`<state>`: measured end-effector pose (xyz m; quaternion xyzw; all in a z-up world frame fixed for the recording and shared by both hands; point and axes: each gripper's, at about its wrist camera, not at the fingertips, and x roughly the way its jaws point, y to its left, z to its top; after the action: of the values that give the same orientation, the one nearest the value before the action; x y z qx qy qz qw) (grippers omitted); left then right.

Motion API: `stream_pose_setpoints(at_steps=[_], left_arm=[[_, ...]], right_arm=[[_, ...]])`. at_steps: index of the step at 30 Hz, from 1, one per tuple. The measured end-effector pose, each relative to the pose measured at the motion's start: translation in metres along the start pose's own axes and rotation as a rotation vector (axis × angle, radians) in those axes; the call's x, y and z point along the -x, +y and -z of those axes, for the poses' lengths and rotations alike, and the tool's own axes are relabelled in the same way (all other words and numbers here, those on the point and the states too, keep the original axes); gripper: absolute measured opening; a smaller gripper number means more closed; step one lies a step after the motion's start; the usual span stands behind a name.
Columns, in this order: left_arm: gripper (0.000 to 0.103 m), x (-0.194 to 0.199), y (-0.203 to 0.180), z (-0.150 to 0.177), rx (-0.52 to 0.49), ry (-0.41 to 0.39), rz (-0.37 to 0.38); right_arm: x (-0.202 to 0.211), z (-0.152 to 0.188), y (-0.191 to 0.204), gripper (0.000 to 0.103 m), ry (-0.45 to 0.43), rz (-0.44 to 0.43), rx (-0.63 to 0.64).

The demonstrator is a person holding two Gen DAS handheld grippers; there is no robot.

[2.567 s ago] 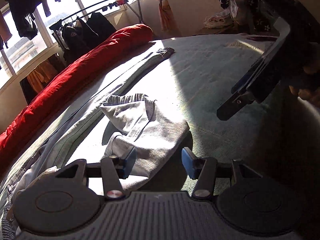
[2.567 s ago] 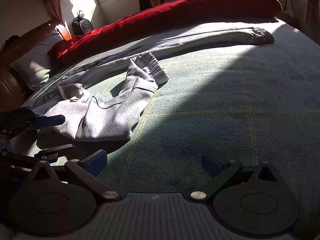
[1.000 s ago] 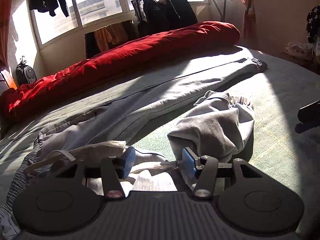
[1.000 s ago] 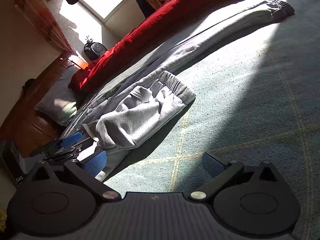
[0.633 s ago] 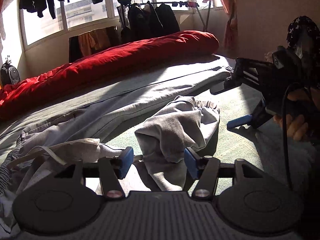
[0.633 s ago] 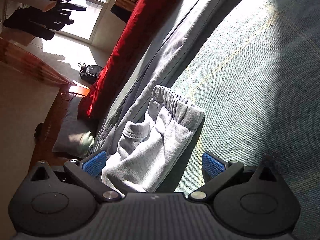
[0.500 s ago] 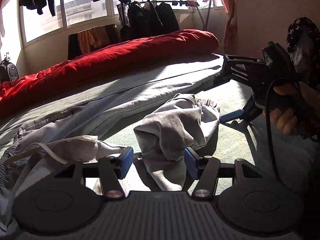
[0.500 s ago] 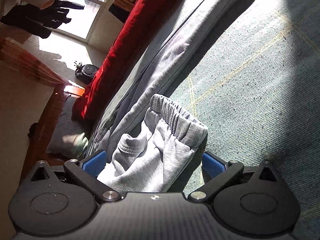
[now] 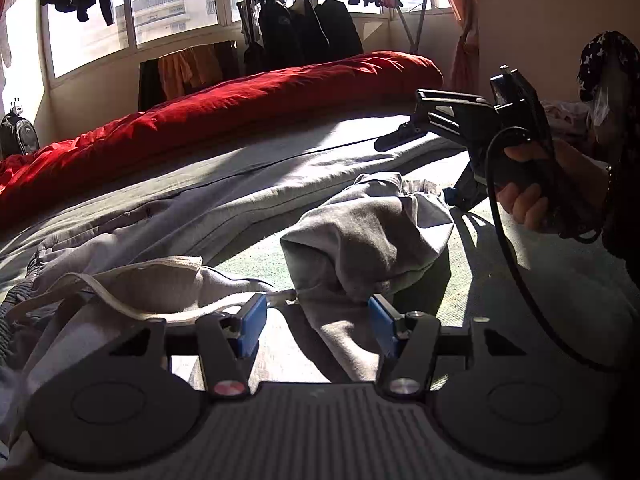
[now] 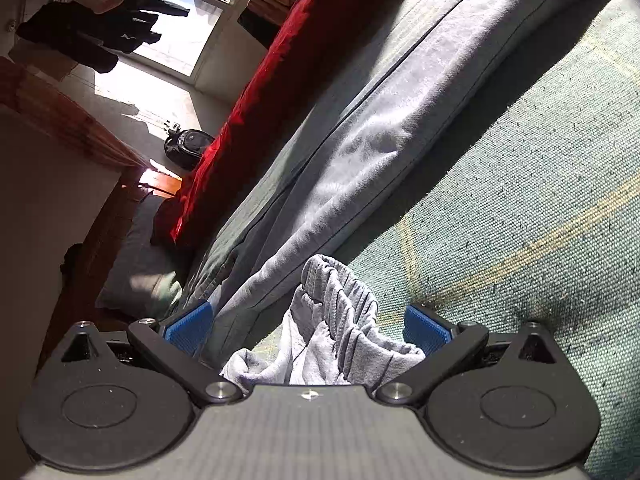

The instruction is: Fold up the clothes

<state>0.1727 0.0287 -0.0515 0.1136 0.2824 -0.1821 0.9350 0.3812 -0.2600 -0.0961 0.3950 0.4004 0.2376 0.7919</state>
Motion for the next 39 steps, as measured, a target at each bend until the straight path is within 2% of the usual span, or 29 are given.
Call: stream_pose_setpoints(at_steps=[4,6,8,12,14,16,17,19,21,24,30,39], left_arm=[[0.058,0.000,0.003,0.002,0.004,0.003,-0.009],[0.058,0.000,0.003,0.002,0.004,0.004,-0.012],[0.059,0.000,0.003,0.003,0.005,0.007,-0.016],[0.059,0.000,0.003,0.003,0.003,0.011,-0.023],[0.059,0.003,0.002,0.003,-0.002,0.010,-0.022],[0.059,0.006,0.001,0.003,-0.006,0.011,-0.026],[0.059,0.007,0.001,0.003,-0.006,0.011,-0.027],[0.059,0.010,0.001,0.002,-0.002,0.011,-0.029],[0.059,0.014,0.001,0.001,0.001,0.009,-0.032],[0.059,0.020,-0.002,-0.001,-0.001,0.008,-0.036],[0.059,0.038,-0.007,-0.001,-0.007,0.007,-0.055],[0.060,0.061,-0.025,0.001,-0.041,0.014,-0.060]], right_arm=[[-0.009,-0.006,0.014,0.103,0.201,0.001,0.073],[-0.011,-0.006,0.019,0.103,0.254,-0.011,0.100],[-0.009,-0.005,0.015,0.103,0.242,-0.023,0.097],[-0.001,-0.007,-0.002,0.100,0.164,-0.069,0.032],[0.001,-0.006,-0.004,0.088,0.149,-0.048,0.036],[0.004,-0.005,-0.007,0.067,0.146,-0.015,0.039],[0.006,-0.004,-0.010,0.062,0.148,-0.014,0.027],[0.012,-0.003,-0.018,0.042,0.150,-0.006,-0.001],[0.017,0.001,-0.019,0.028,0.148,0.012,0.005],[0.027,0.006,-0.015,0.023,0.136,0.029,0.030],[0.073,0.012,0.008,0.022,0.087,0.054,0.121],[0.178,0.023,0.019,0.021,-0.001,0.146,0.214]])
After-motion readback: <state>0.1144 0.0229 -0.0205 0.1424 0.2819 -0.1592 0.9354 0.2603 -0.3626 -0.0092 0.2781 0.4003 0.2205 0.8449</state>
